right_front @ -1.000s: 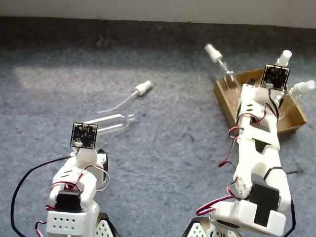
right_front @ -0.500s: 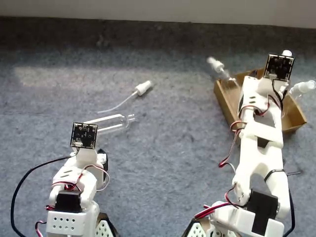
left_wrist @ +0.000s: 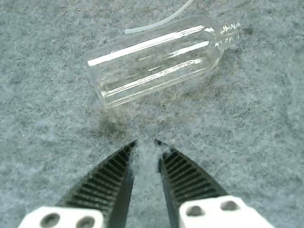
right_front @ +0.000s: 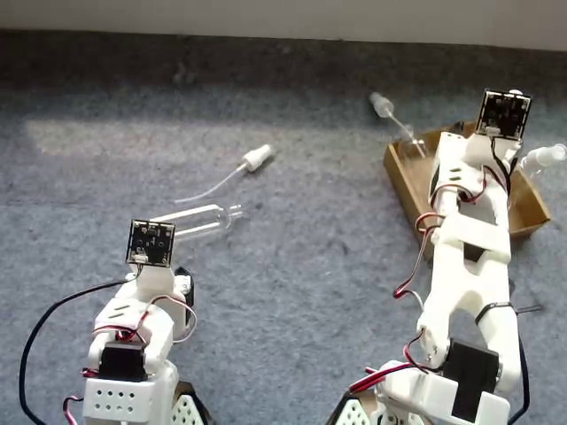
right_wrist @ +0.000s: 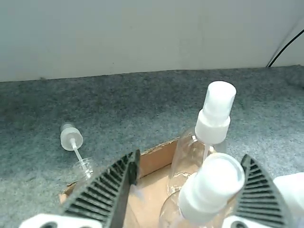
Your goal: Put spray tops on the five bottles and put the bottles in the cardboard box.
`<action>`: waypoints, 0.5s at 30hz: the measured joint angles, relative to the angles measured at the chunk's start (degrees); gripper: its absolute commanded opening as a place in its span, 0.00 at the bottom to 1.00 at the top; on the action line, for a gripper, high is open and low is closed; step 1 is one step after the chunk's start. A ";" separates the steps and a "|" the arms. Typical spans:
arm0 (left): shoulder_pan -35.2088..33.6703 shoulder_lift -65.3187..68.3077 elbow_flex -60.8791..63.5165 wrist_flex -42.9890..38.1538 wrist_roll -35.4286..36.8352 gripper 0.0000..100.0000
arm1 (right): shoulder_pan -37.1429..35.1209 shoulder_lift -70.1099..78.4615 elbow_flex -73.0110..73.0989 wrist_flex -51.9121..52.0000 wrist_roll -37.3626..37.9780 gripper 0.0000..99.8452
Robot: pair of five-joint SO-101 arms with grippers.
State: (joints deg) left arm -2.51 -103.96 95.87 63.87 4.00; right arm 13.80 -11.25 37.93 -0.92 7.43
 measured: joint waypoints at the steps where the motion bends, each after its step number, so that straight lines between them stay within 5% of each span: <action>1: 0.00 0.00 0.00 0.00 0.00 0.00 | 0.00 0.00 0.00 0.00 0.00 0.30; 15: 0.00 0.00 0.00 0.00 0.00 0.00 | -0.62 0.00 0.00 0.18 2.73 0.30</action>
State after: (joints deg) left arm -2.51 -103.96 95.87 63.87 4.00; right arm 13.19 -11.25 37.93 -0.75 10.15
